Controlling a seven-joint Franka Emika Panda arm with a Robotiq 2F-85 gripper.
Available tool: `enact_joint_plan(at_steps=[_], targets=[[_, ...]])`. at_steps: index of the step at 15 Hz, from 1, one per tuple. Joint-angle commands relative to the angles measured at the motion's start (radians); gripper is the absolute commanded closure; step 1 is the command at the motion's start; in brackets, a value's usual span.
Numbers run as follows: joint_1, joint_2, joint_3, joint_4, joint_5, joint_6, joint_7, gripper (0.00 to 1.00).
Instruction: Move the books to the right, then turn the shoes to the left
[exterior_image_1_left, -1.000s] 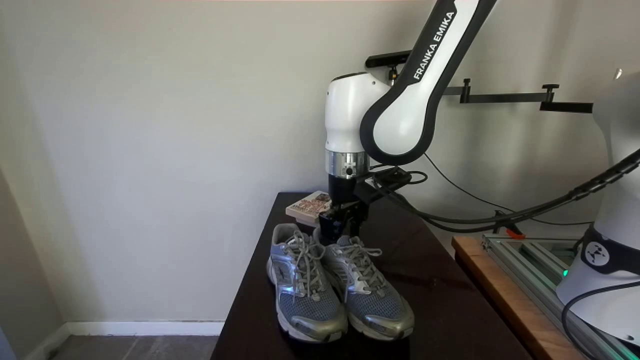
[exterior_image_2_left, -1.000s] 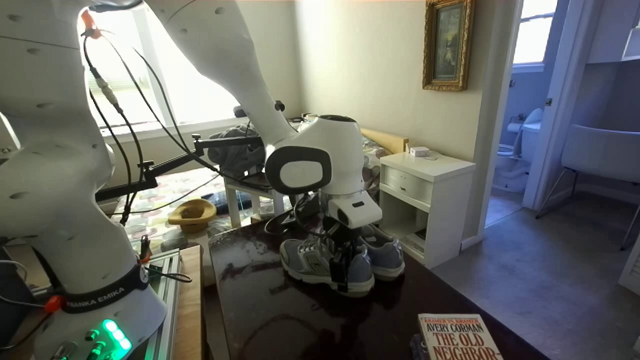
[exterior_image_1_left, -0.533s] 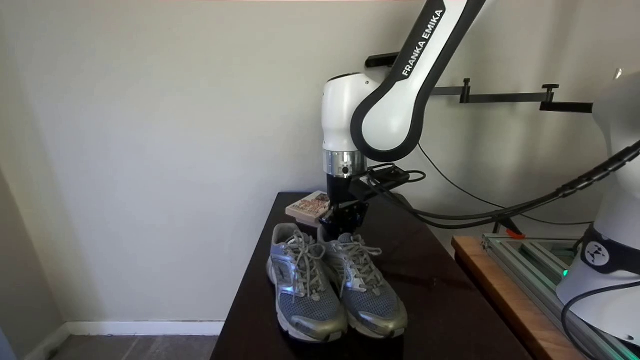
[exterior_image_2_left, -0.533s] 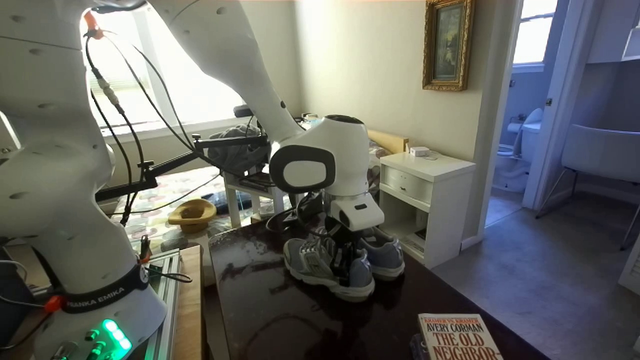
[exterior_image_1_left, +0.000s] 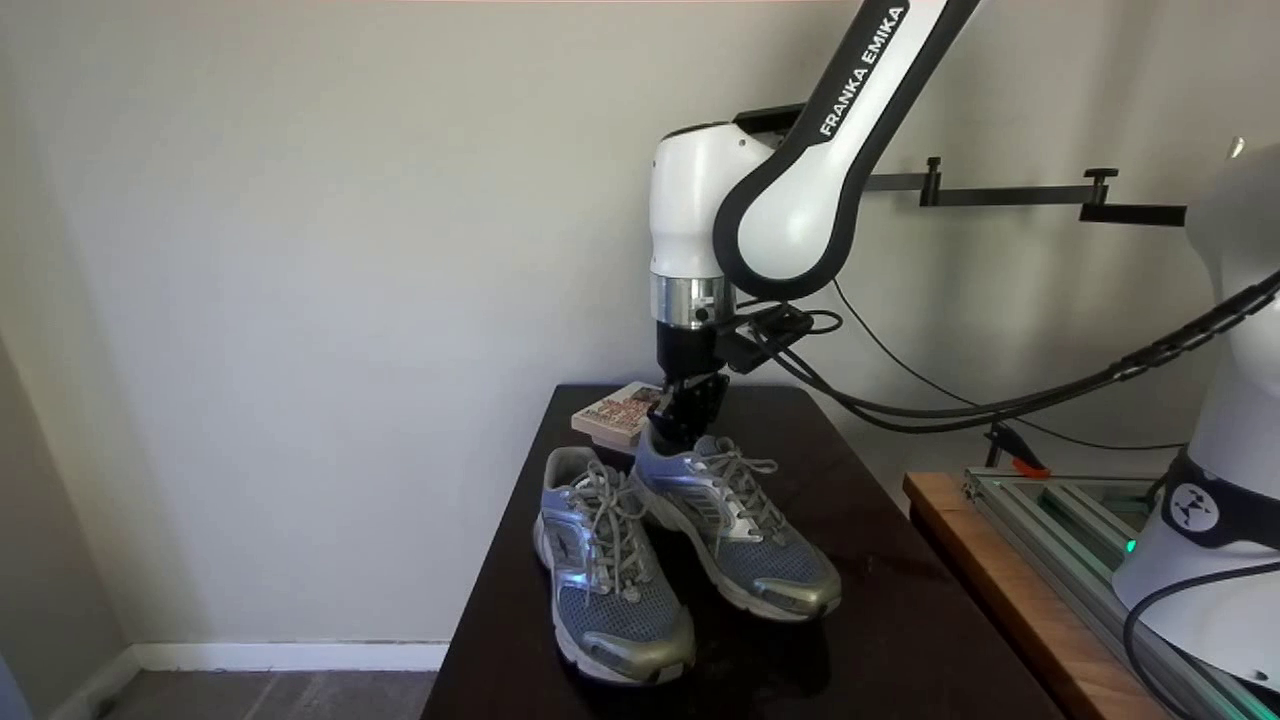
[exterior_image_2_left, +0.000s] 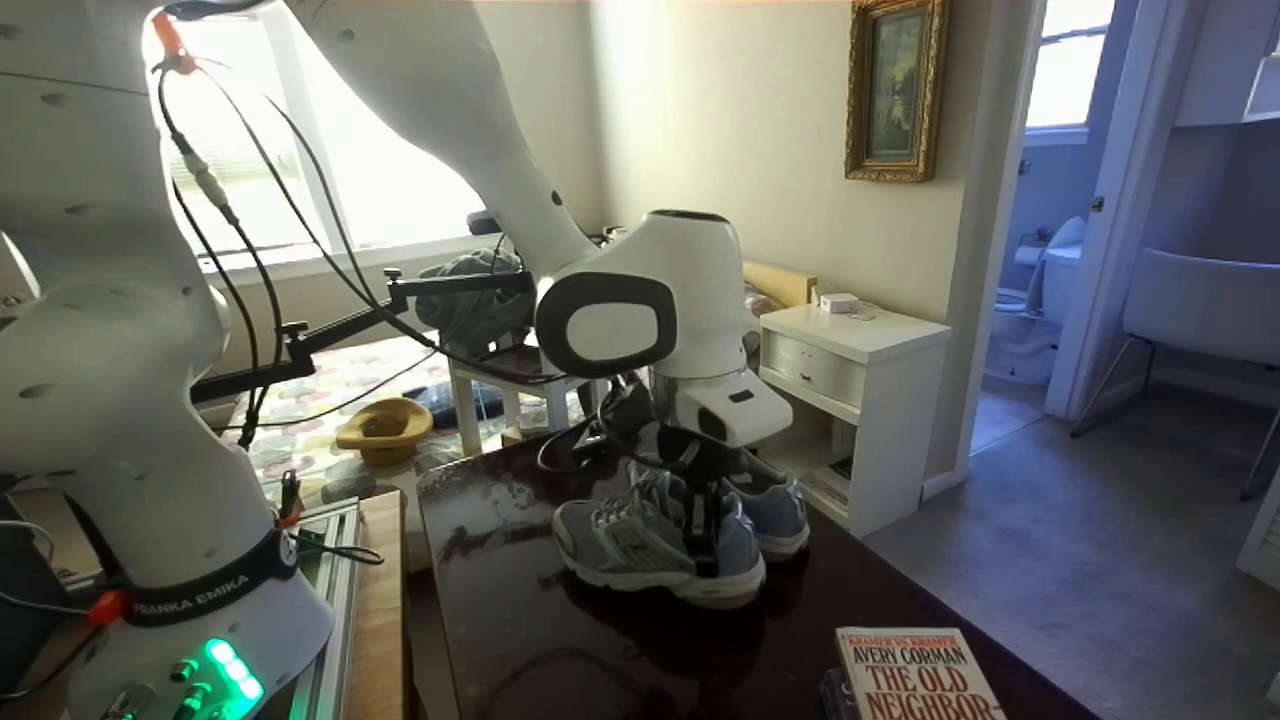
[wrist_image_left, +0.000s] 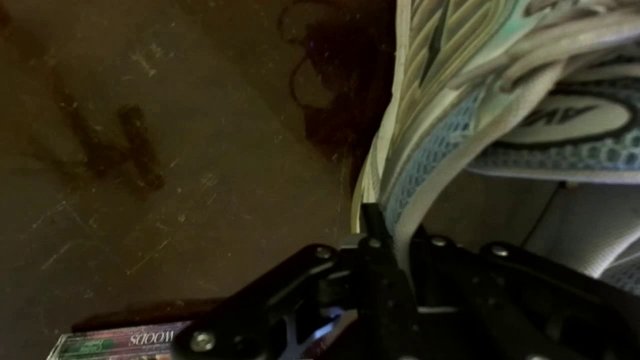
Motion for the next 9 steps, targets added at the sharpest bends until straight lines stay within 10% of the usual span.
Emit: enact_joint_plan(at_steps=[1,9], targets=[[-0.012,-0.094,-0.006,-0.023,-0.083,-0.027,-0.128,0.97],[-0.046,-0.131,-0.002,-0.023,-0.304,-0.037,-0.389,0.97]])
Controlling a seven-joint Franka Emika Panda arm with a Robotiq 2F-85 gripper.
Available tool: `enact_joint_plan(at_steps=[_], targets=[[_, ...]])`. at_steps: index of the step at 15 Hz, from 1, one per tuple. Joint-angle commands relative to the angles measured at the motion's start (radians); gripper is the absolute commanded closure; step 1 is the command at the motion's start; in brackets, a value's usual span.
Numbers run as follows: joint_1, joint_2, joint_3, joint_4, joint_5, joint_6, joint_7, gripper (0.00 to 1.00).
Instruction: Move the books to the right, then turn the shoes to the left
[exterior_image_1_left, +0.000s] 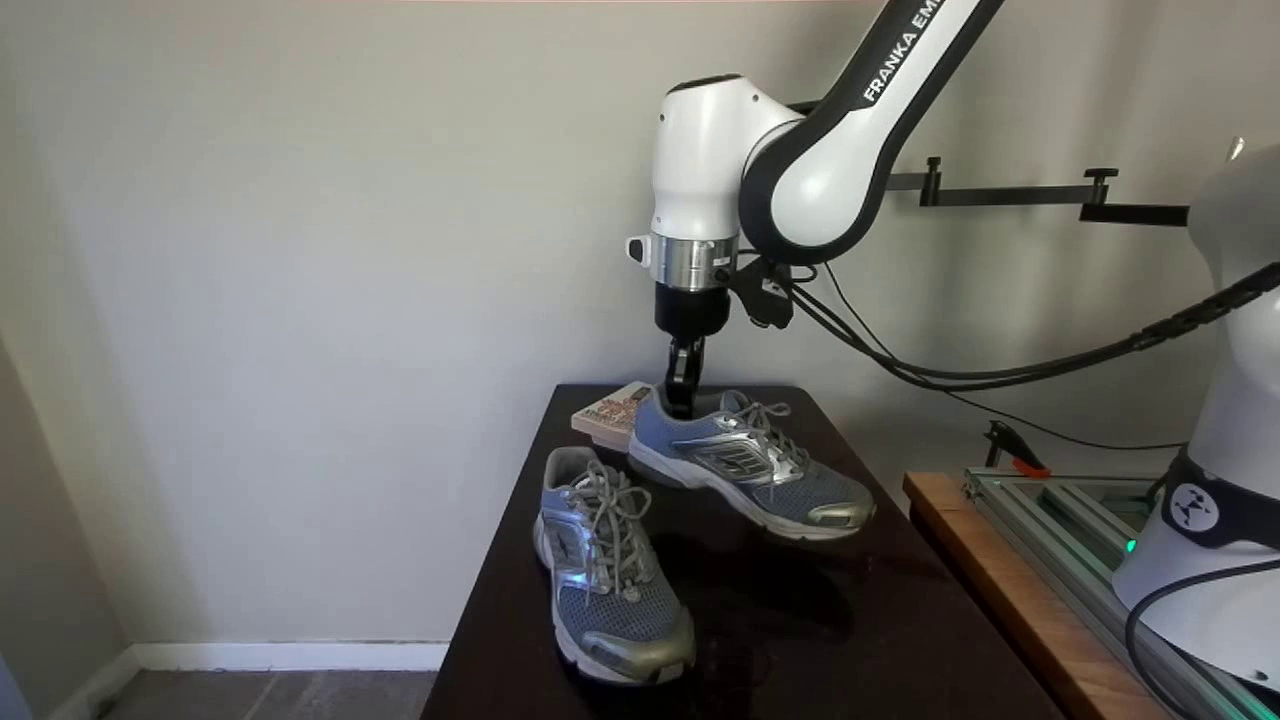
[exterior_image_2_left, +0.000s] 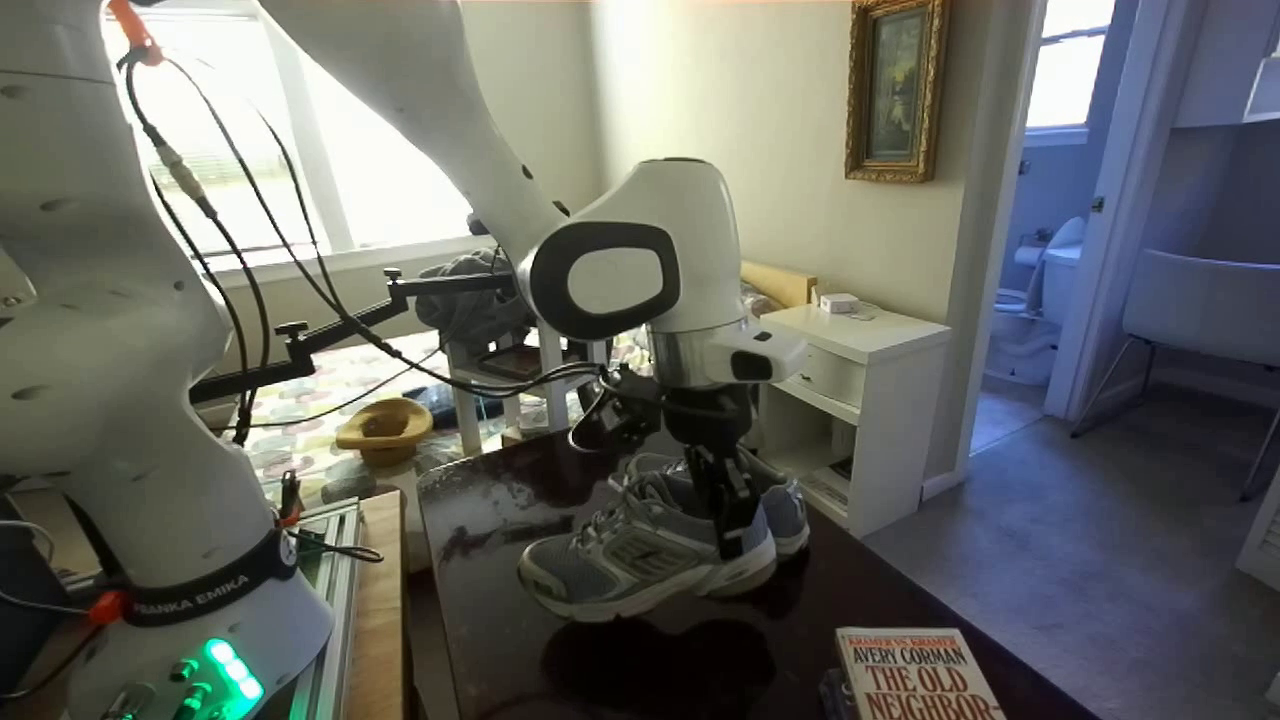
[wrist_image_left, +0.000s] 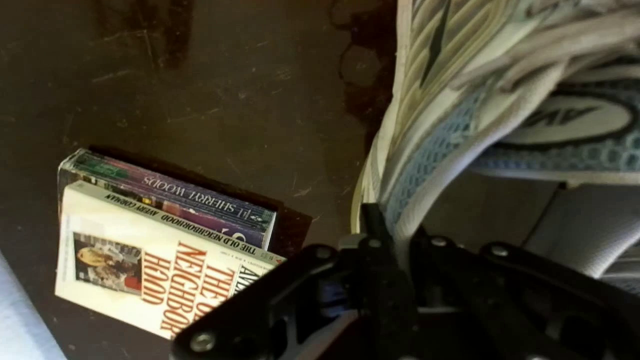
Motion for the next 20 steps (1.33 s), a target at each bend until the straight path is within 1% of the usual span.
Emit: enact_joint_plan(at_steps=[1,4,6,8,11,15,18,20], targets=[[-0.026,-0.036,0.003,-0.026,-0.103,0.003,-0.128,0.97],[-0.044,-0.026,0.000,-0.036,-0.159,0.052,-0.222,0.97],[-0.056,-0.017,-0.003,-0.048,-0.176,0.114,-0.261,0.97],[-0.070,-0.003,-0.003,-0.065,-0.167,0.184,-0.314,0.97],[-0.090,0.020,0.006,-0.091,-0.124,0.264,-0.411,0.97],[-0.121,0.045,0.032,-0.125,-0.057,0.326,-0.542,0.97],[-0.146,0.059,0.055,-0.131,-0.010,0.330,-0.609,0.97],[-0.155,0.066,0.060,-0.125,0.005,0.318,-0.625,0.97]])
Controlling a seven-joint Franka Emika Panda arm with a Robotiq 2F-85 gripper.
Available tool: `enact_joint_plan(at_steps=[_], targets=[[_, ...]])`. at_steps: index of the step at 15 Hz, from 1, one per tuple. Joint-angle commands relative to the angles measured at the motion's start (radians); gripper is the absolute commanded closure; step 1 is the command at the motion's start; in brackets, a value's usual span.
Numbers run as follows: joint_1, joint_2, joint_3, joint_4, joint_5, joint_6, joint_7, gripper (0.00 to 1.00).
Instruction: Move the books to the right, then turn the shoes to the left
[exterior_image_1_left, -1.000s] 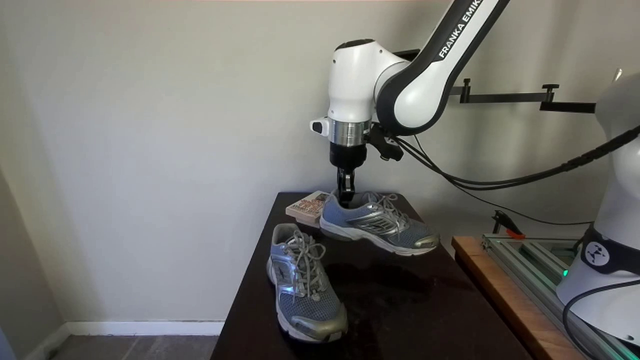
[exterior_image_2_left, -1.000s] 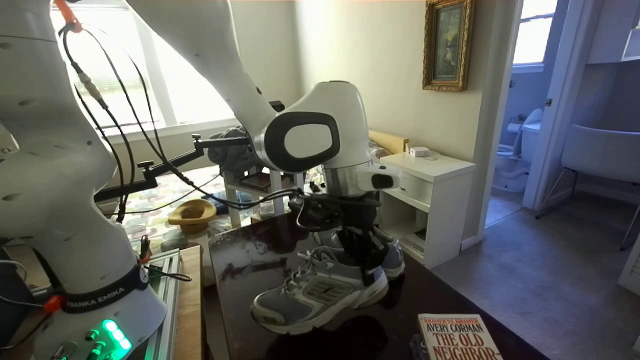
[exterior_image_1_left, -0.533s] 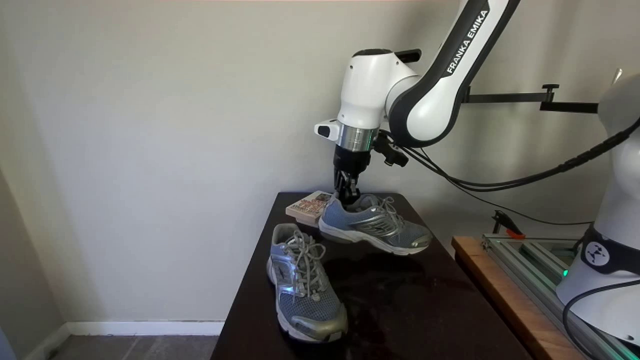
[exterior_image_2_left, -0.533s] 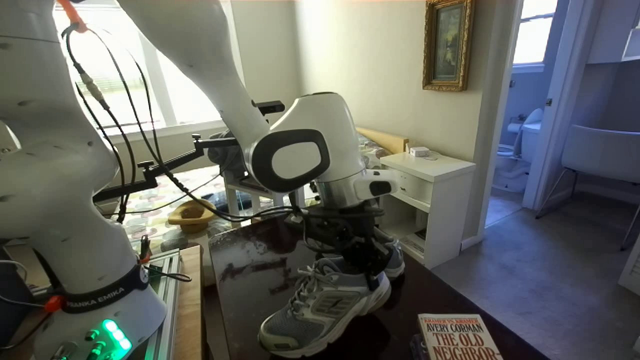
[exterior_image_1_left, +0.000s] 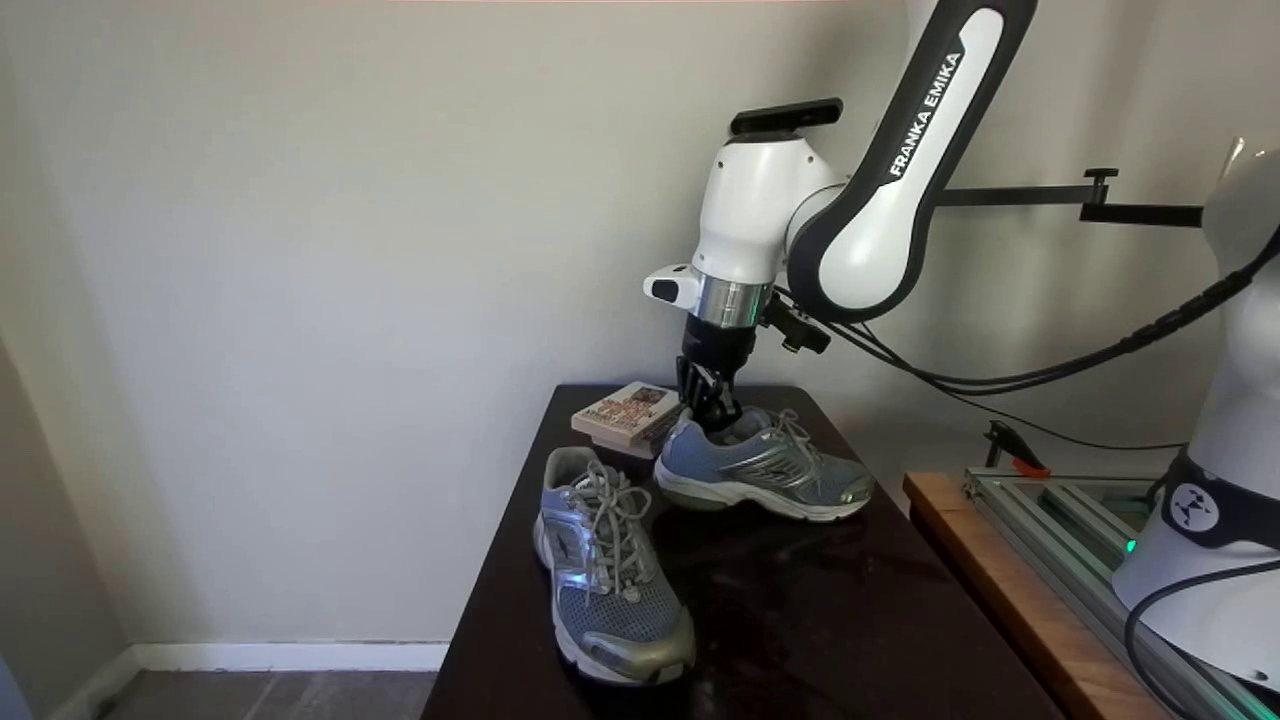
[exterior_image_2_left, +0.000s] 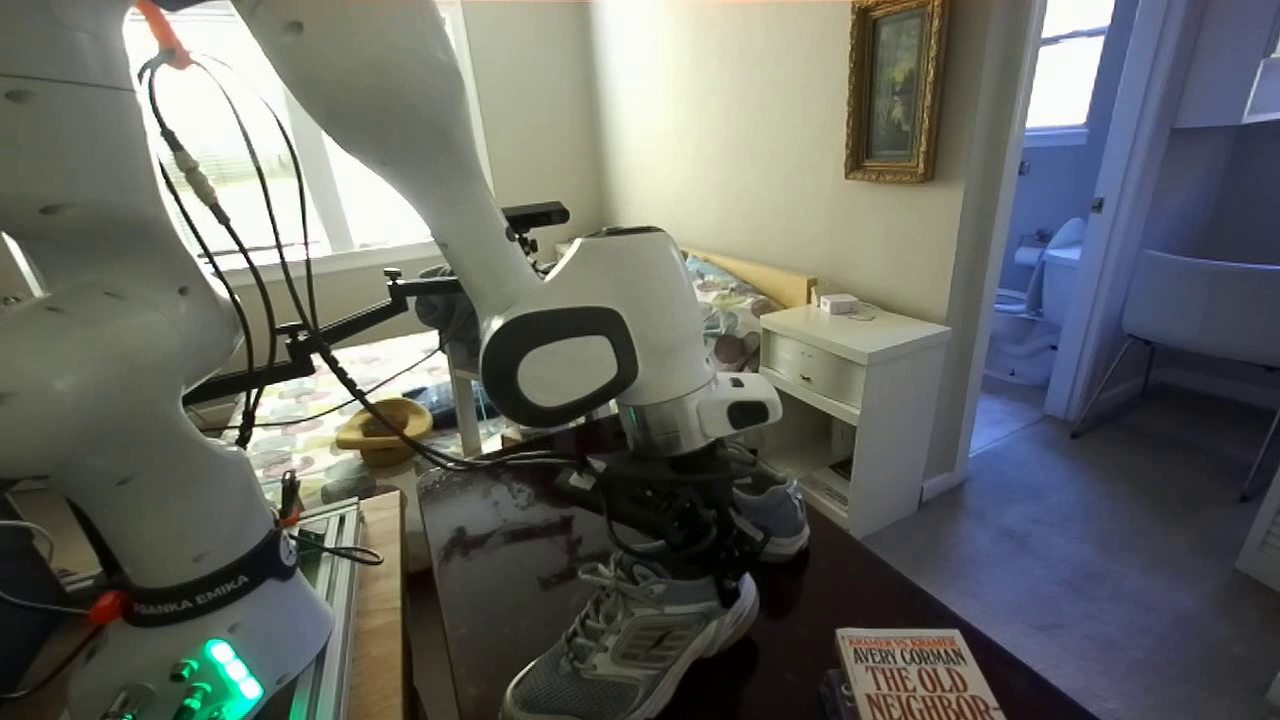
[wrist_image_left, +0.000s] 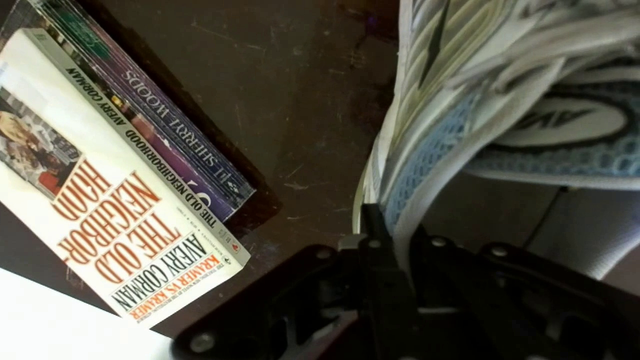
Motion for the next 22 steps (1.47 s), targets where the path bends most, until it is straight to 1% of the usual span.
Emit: enact_joint_plan(at_steps=[1,5,6,9,11,14,15,16,17,18,22], targets=[[-0.025,0.003,0.014,0.002,0.038,-0.004,-0.047,0.97],[-0.002,0.021,-0.039,0.035,-0.007,-0.036,0.050,0.97],[0.001,0.023,-0.050,0.041,-0.015,-0.042,0.068,0.72],[0.005,0.028,-0.064,0.054,-0.011,-0.050,0.106,0.51],[0.009,0.022,-0.072,0.058,-0.009,-0.048,0.140,0.35],[0.023,-0.014,-0.065,0.050,0.014,-0.055,0.209,0.15],[0.023,-0.030,-0.049,0.044,0.040,-0.066,0.219,0.09],[0.036,-0.043,-0.046,0.044,0.037,-0.085,0.245,0.01],[0.049,-0.051,-0.048,0.051,0.025,-0.107,0.275,0.00],[0.046,-0.065,-0.014,0.054,0.089,-0.164,0.260,0.00],[0.070,-0.092,0.032,0.109,0.222,-0.384,0.326,0.00]])
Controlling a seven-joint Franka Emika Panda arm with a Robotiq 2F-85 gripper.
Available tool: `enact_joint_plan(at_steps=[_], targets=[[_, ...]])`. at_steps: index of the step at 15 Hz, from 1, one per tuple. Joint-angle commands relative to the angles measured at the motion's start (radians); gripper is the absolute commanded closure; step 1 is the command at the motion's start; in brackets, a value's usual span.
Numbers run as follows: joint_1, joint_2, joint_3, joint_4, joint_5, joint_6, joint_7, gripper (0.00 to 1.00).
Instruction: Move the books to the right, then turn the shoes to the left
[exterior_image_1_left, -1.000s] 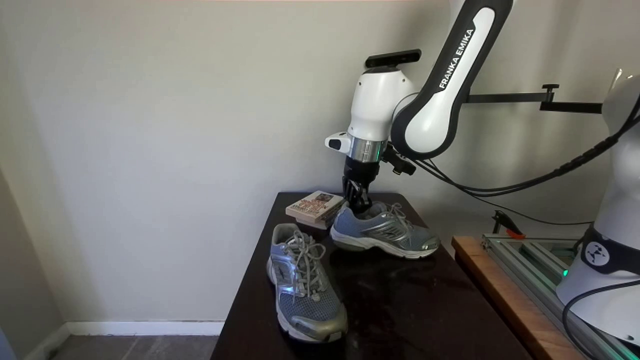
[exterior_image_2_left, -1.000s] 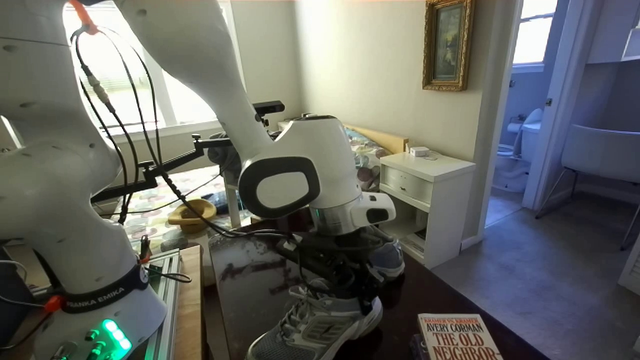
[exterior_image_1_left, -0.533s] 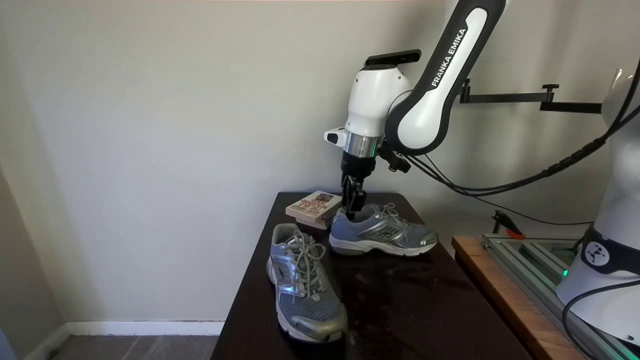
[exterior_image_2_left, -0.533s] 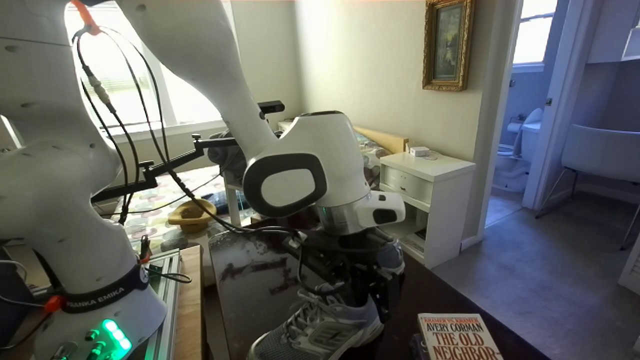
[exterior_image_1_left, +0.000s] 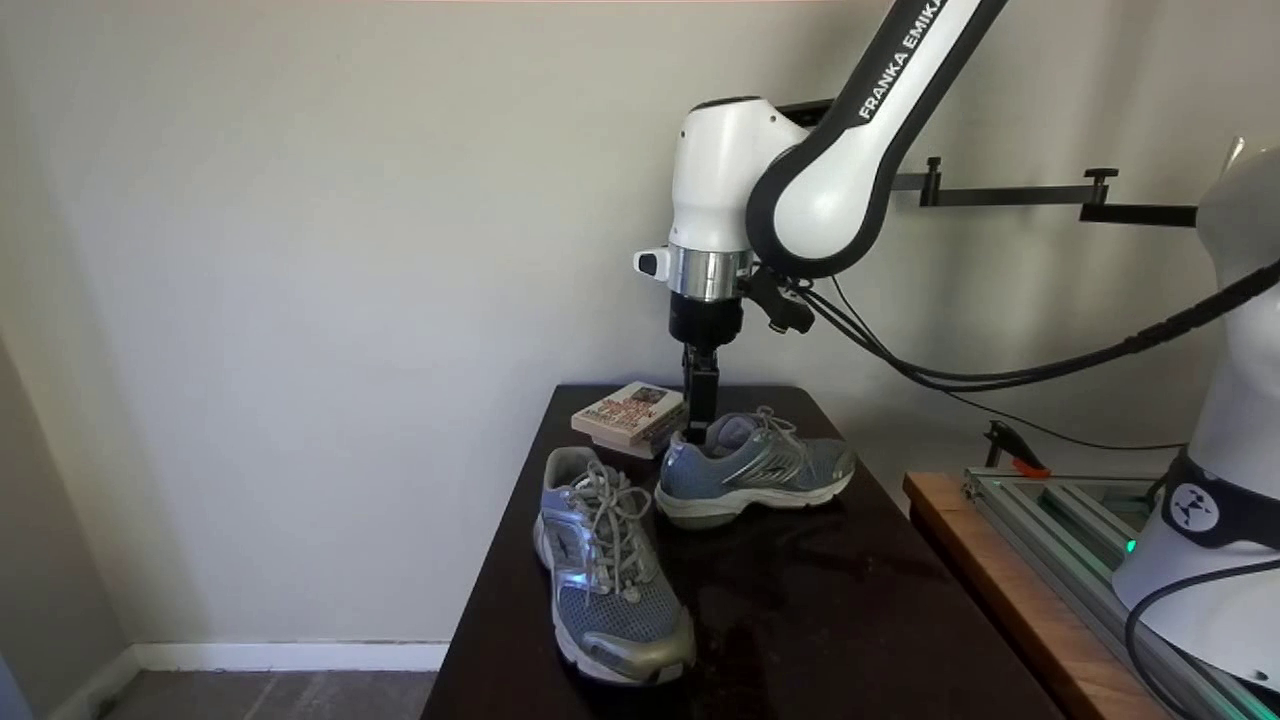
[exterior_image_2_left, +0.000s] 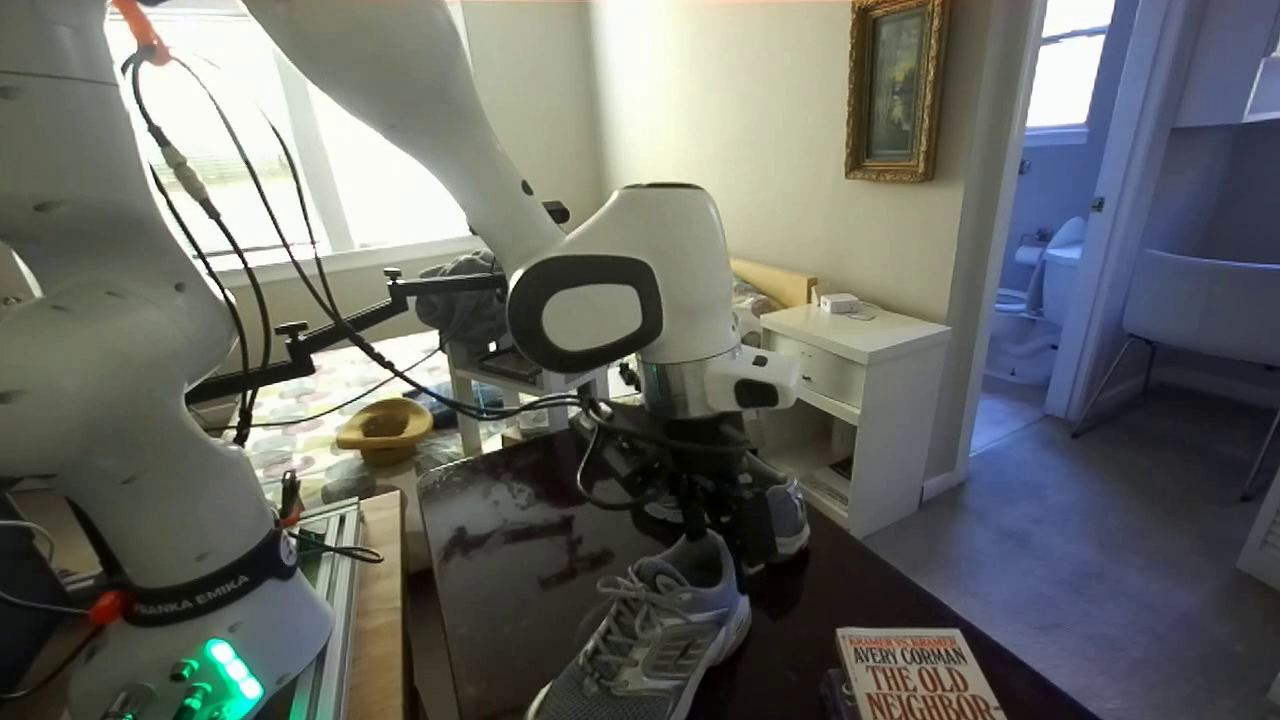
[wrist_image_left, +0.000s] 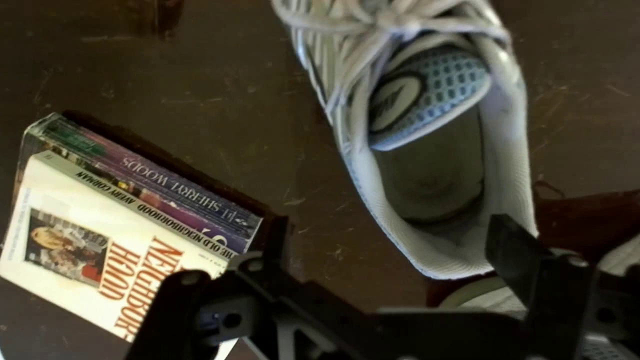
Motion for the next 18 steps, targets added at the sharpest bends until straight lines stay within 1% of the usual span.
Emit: enact_joint_plan(at_steps=[1,4,5,7,9,11,13,14,18], targets=[[0.024,-0.045,0.032,0.049,0.093,-0.193,0.081,0.00],[0.034,-0.064,0.035,0.078,0.080,-0.285,0.161,0.00],[0.035,-0.065,0.033,0.085,0.062,-0.304,0.200,0.00],[0.033,-0.063,0.030,0.102,0.063,-0.353,0.247,0.00],[0.033,-0.056,0.031,0.116,0.078,-0.407,0.312,0.00],[0.034,-0.045,0.031,0.120,0.099,-0.435,0.404,0.00],[0.034,-0.032,0.029,0.113,0.099,-0.408,0.516,0.00],[0.034,-0.024,0.028,0.107,0.096,-0.373,0.572,0.00],[0.040,0.007,0.028,0.100,0.140,-0.275,0.725,0.00]])
